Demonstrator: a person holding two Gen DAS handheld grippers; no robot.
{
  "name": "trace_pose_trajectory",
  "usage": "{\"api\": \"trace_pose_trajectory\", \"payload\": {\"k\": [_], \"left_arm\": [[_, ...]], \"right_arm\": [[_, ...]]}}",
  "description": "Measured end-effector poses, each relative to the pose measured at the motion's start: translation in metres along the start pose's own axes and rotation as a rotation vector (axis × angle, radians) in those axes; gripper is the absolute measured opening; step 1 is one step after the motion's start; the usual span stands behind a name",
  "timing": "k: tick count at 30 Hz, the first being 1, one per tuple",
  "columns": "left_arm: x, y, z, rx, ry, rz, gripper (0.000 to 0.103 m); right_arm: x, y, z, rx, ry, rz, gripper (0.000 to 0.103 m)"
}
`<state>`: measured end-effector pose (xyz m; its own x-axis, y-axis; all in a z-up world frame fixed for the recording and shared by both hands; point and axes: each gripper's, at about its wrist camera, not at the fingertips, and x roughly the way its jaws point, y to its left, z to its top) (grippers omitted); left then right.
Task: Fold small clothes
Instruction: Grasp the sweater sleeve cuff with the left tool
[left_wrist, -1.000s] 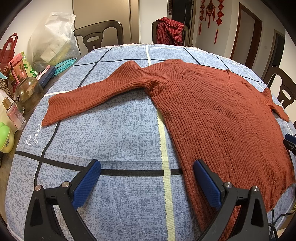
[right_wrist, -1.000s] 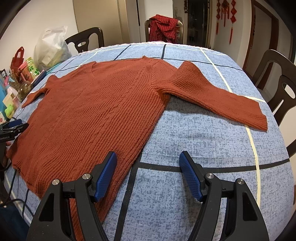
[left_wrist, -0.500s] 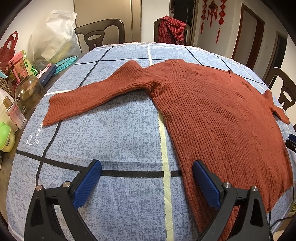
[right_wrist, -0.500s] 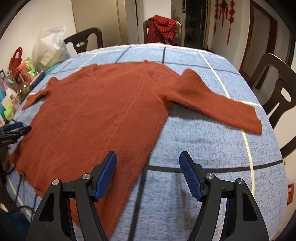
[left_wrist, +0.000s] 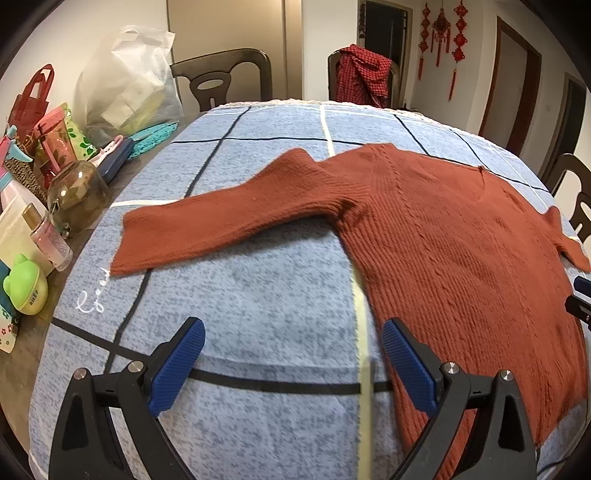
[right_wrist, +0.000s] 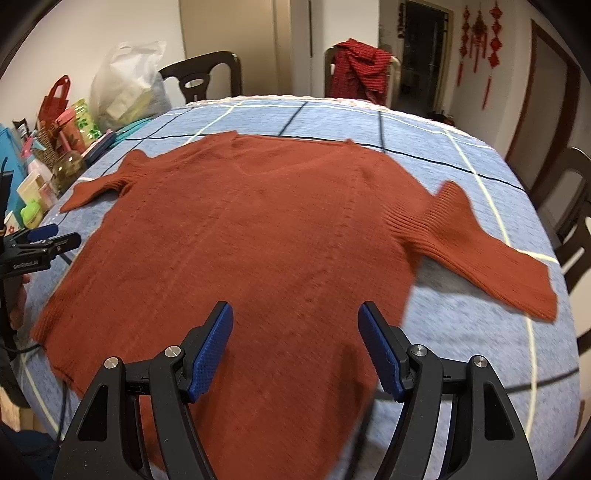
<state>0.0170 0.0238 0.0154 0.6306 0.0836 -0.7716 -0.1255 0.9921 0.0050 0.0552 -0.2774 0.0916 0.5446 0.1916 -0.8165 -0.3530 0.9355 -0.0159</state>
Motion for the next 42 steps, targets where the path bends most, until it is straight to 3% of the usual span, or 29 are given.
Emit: {"api": "trace_pose_trajectory", "payload": {"k": [8, 16, 25, 27, 29, 31, 37, 42], "left_arm": [[0.011, 0.032, 0.016, -0.101, -0.029, 0.022, 0.098], [0.024, 0.099, 0.025, -0.337, -0.029, 0.028, 0.098], [0.042, 0.132, 0.027, -0.435, -0.043, 0.065, 0.067], [0.044, 0.133, 0.03, -0.434, -0.048, 0.094, 0.055], [0.045, 0.137, 0.033, -0.433, -0.054, 0.116, 0.03], [0.046, 0.141, 0.038, -0.444, -0.056, 0.071, 0.011], [0.022, 0.126, 0.068, -0.401, -0.142, -0.099, 0.01], [-0.006, 0.063, 0.112, -0.264, -0.24, -0.29, 0.01]], "right_arm": [[0.013, 0.013, 0.018, -0.042, 0.002, 0.03, 0.07], [0.022, 0.019, 0.03, -0.071, -0.003, 0.048, 0.07], [0.028, 0.019, 0.035, -0.066, -0.007, 0.069, 0.07], [0.028, 0.018, 0.035, -0.064, -0.008, 0.07, 0.07], [0.029, 0.017, 0.036, -0.061, -0.01, 0.074, 0.07], [0.028, 0.015, 0.035, -0.057, -0.013, 0.079, 0.07], [0.026, 0.009, 0.033, -0.036, -0.023, 0.088, 0.07], [0.023, 0.003, 0.032, -0.008, -0.029, 0.096, 0.07]]}}
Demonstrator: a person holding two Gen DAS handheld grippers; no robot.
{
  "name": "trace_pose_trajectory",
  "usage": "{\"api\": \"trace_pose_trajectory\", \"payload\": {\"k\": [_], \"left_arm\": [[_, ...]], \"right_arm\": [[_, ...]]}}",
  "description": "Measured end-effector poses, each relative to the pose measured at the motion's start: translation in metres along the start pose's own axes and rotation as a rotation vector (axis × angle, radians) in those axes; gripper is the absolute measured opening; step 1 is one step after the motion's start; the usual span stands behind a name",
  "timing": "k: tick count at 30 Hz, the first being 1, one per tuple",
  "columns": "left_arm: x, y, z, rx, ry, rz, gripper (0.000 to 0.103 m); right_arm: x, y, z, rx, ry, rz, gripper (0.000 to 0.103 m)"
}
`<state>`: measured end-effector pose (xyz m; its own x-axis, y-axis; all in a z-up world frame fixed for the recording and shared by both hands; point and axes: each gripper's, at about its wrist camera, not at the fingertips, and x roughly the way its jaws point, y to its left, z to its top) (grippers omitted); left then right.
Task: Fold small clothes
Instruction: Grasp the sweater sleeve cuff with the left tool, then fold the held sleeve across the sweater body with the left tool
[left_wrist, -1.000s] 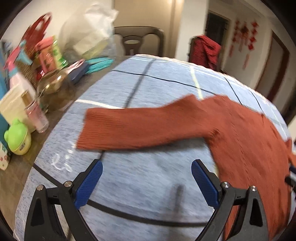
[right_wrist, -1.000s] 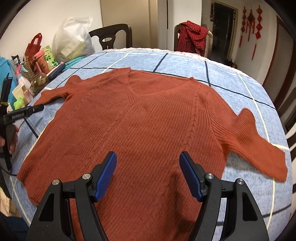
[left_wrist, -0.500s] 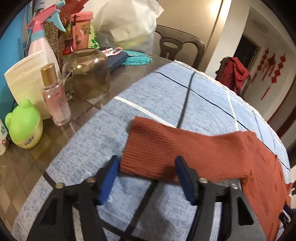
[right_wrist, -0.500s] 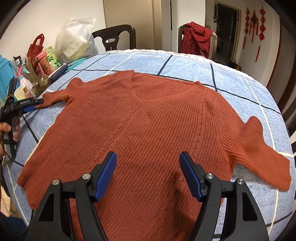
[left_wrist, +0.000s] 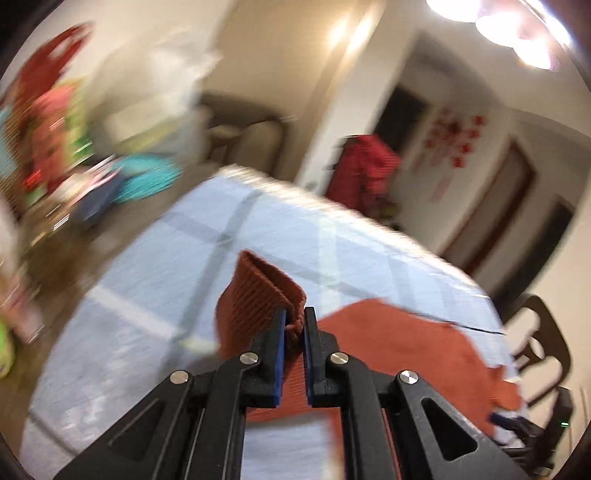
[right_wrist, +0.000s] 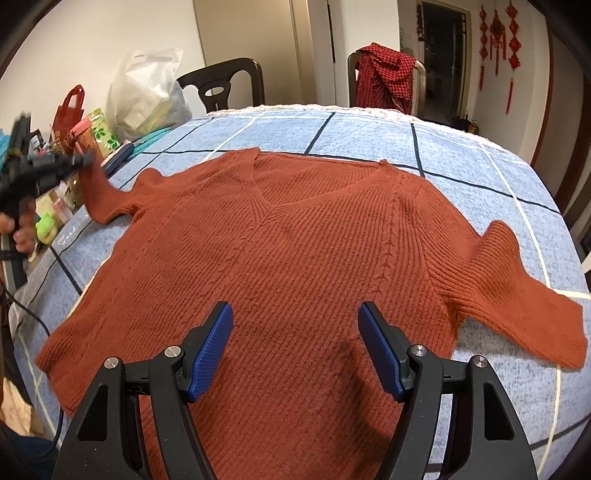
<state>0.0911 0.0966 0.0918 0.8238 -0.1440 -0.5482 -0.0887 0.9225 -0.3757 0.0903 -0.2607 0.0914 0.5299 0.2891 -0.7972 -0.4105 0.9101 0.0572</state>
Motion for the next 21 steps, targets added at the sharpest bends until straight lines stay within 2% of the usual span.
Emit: {"api": "trace_pose_trajectory", "payload": {"k": [5, 7, 10, 13, 14, 16, 17, 19, 21], "left_arm": [[0.024, -0.08, 0.005, 0.112, 0.029, -0.18, 0.01], [0.043, -0.104, -0.004, 0.141, 0.074, -0.245, 0.01], [0.08, -0.131, -0.026, 0.158, 0.207, -0.328, 0.011], [0.1, -0.139, -0.045, 0.174, 0.312, -0.316, 0.013], [0.096, -0.136, -0.047, 0.167, 0.316, -0.329, 0.021], [0.078, -0.125, -0.044, 0.162, 0.28, -0.346, 0.037], [0.068, -0.119, -0.041, 0.168, 0.252, -0.339, 0.041], [0.05, -0.102, -0.034, 0.184, 0.201, -0.309, 0.042], [0.039, -0.085, -0.03, 0.194, 0.18, -0.243, 0.043]], "right_arm": [[-0.006, -0.001, -0.003, 0.006, -0.008, -0.009, 0.07], [-0.008, -0.004, -0.005, 0.017, -0.01, -0.009, 0.07], [-0.008, -0.007, -0.008, 0.038, -0.004, -0.005, 0.07], [-0.01, -0.009, -0.008, 0.049, 0.003, 0.003, 0.07], [-0.011, -0.009, -0.008, 0.051, 0.001, 0.005, 0.07], [-0.014, -0.009, -0.006, 0.06, -0.009, 0.02, 0.07], [-0.015, -0.009, -0.004, 0.067, -0.012, 0.029, 0.07], [-0.015, -0.01, 0.002, 0.088, -0.019, 0.058, 0.07], [-0.012, -0.007, 0.008, 0.105, -0.029, 0.084, 0.07]]}}
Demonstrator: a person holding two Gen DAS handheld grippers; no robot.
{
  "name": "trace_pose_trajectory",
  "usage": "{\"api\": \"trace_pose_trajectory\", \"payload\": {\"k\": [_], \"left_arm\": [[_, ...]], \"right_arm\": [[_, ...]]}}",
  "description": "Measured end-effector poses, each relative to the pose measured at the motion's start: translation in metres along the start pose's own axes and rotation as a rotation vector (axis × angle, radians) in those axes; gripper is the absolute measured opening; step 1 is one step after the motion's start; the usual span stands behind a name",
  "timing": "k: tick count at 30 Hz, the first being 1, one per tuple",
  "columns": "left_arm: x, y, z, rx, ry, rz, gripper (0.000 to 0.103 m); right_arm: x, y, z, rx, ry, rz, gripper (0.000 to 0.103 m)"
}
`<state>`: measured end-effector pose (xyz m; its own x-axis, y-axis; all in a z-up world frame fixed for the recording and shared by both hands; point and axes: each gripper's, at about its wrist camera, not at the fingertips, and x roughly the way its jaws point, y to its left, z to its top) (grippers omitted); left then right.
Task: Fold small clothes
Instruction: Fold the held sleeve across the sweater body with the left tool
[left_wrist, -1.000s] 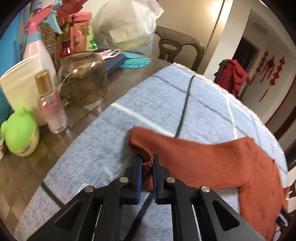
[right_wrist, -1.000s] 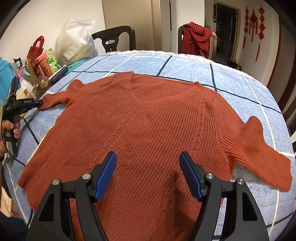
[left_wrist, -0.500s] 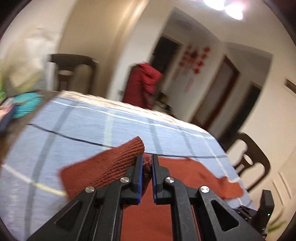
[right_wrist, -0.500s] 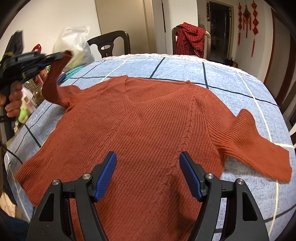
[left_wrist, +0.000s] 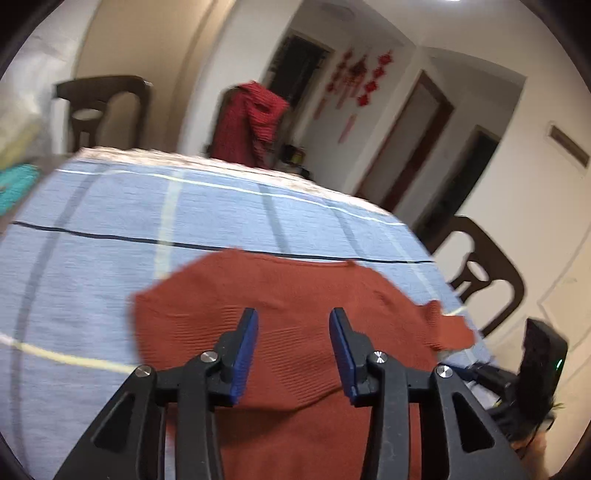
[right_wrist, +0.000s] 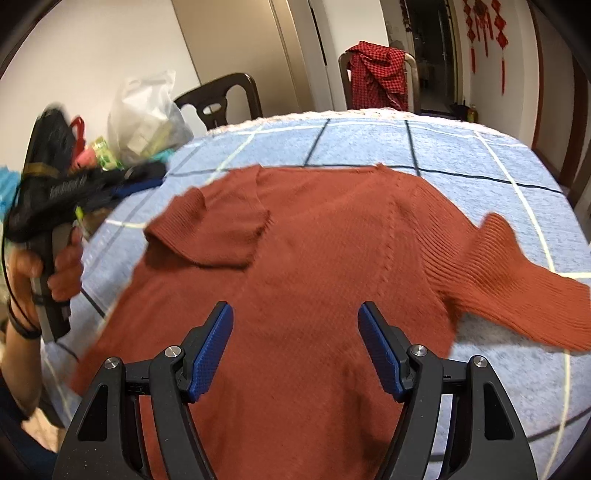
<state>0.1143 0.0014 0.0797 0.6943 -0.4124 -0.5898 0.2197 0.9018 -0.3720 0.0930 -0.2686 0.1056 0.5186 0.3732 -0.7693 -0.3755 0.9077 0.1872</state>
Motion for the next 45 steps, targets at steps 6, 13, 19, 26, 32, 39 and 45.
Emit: {"api": "trace_pose_trajectory", "payload": {"k": [6, 13, 19, 26, 32, 39, 45], "left_arm": [[0.003, 0.042, -0.009, -0.015, 0.044, 0.134, 0.041], [0.017, 0.041, -0.02, 0.014, 0.063, 0.113, 0.04], [0.034, 0.041, -0.022, 0.04, 0.099, 0.135, 0.04], [0.046, 0.048, -0.029, 0.038, 0.136, 0.152, 0.04], [0.037, 0.045, -0.019, 0.03, 0.105, 0.159, 0.04], [0.07, 0.046, -0.014, 0.06, 0.148, 0.223, 0.04], [0.047, 0.029, -0.025, 0.126, 0.114, 0.237, 0.04]], "right_arm": [[0.036, 0.009, 0.033, 0.049, 0.015, 0.115, 0.051], [0.103, 0.013, 0.06, 0.11, 0.133, 0.173, 0.037], [0.106, 0.018, 0.066, 0.083, 0.119, 0.191, 0.003], [0.104, -0.011, 0.069, 0.145, 0.105, 0.119, 0.003], [0.089, -0.019, 0.067, 0.164, 0.056, 0.078, 0.003], [0.106, 0.005, 0.071, 0.059, 0.1, 0.082, 0.004], [0.093, 0.004, 0.059, 0.048, 0.072, 0.039, 0.005]]}}
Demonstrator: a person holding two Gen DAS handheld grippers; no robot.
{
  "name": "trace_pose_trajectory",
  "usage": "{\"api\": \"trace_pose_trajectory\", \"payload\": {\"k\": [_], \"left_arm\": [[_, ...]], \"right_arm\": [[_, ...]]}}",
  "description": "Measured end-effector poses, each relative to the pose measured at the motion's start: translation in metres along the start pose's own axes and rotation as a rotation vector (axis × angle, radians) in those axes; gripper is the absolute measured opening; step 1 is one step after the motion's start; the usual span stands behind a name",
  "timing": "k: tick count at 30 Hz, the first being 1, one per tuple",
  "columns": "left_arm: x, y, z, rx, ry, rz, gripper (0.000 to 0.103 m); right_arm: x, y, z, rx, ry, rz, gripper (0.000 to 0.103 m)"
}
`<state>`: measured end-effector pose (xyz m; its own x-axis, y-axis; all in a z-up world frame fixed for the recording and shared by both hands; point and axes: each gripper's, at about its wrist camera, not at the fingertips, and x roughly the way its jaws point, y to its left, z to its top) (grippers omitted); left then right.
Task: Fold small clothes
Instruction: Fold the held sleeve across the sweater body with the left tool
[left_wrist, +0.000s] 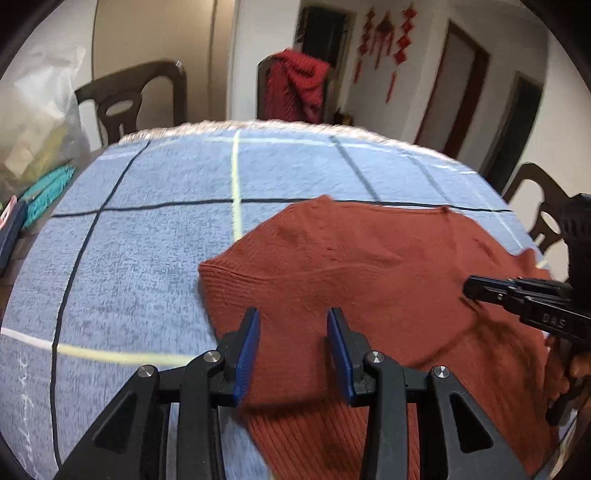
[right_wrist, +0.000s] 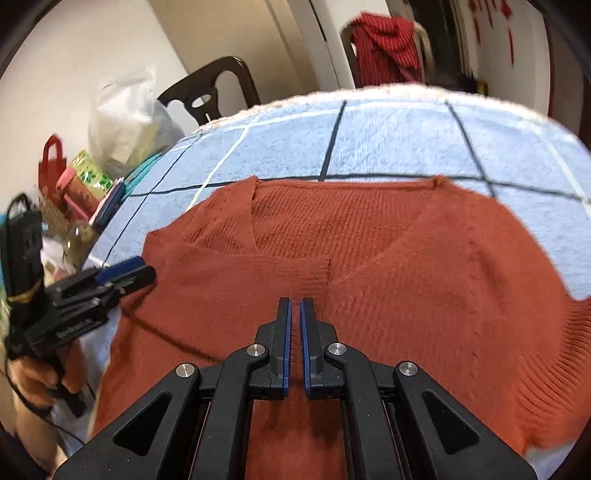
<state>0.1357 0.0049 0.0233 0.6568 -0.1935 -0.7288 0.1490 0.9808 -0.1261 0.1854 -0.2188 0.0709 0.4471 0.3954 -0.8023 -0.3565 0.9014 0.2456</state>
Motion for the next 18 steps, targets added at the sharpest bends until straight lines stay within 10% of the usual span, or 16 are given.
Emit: {"api": "trace_pose_trajectory", "payload": {"k": [6, 10, 18], "left_arm": [[-0.005, -0.005, -0.012, 0.004, 0.018, 0.059, 0.04], [-0.033, -0.009, -0.023, -0.014, -0.013, 0.008, 0.04], [-0.056, -0.015, -0.042, -0.048, -0.021, -0.004, 0.045]], "right_arm": [[-0.015, -0.009, -0.019, 0.045, 0.021, 0.011, 0.013], [-0.054, -0.012, -0.035, 0.052, -0.05, 0.046, 0.046], [-0.113, -0.076, -0.081, 0.28, -0.154, -0.055, 0.046]]}}
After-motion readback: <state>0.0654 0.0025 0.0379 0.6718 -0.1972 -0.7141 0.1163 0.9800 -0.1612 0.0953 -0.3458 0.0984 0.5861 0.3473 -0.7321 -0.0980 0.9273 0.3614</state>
